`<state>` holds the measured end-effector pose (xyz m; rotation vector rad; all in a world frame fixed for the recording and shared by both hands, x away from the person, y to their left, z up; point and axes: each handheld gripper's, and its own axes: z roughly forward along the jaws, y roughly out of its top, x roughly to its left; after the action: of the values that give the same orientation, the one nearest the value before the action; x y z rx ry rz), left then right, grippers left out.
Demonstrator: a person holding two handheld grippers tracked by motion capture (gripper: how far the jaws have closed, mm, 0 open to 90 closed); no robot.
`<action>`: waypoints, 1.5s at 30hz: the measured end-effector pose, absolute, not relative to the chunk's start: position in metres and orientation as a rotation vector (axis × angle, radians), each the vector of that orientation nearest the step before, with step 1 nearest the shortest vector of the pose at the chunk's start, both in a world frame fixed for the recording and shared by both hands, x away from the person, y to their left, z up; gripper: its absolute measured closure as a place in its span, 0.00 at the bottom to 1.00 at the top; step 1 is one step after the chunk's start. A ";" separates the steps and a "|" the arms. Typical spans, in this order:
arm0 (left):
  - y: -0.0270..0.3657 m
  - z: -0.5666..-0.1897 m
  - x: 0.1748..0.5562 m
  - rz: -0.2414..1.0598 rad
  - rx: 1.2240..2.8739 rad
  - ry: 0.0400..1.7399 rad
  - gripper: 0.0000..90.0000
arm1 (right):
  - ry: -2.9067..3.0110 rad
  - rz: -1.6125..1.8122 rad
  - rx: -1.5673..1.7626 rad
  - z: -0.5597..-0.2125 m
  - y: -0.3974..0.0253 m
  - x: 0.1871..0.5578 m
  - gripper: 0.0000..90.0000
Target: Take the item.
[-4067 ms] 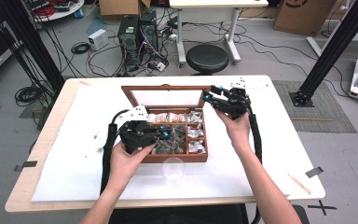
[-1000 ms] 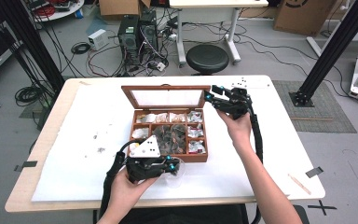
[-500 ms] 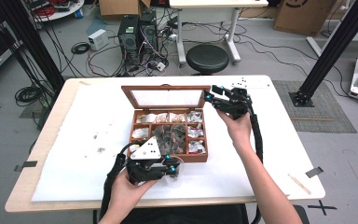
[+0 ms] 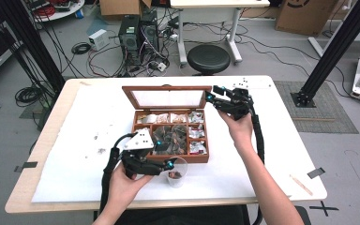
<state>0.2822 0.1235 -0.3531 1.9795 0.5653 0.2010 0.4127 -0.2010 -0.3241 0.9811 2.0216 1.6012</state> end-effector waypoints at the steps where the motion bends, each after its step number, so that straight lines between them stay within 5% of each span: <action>1: 0.128 -0.353 0.285 0.203 1.964 0.573 0.47 | 2.021 1.601 0.981 -0.324 -0.201 0.413 0.58; 33: 0.250 -0.365 0.331 0.478 1.673 0.866 0.35 | 2.024 1.611 0.997 -0.325 -0.201 0.416 0.58; 45: 0.260 -0.371 0.331 0.483 1.655 0.904 0.34 | 2.026 1.611 0.999 -0.324 -0.201 0.416 0.58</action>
<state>0.3310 0.2601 -0.3712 1.6551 0.9040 0.4826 0.4159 -0.2009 -0.3245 0.9993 2.0259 1.6107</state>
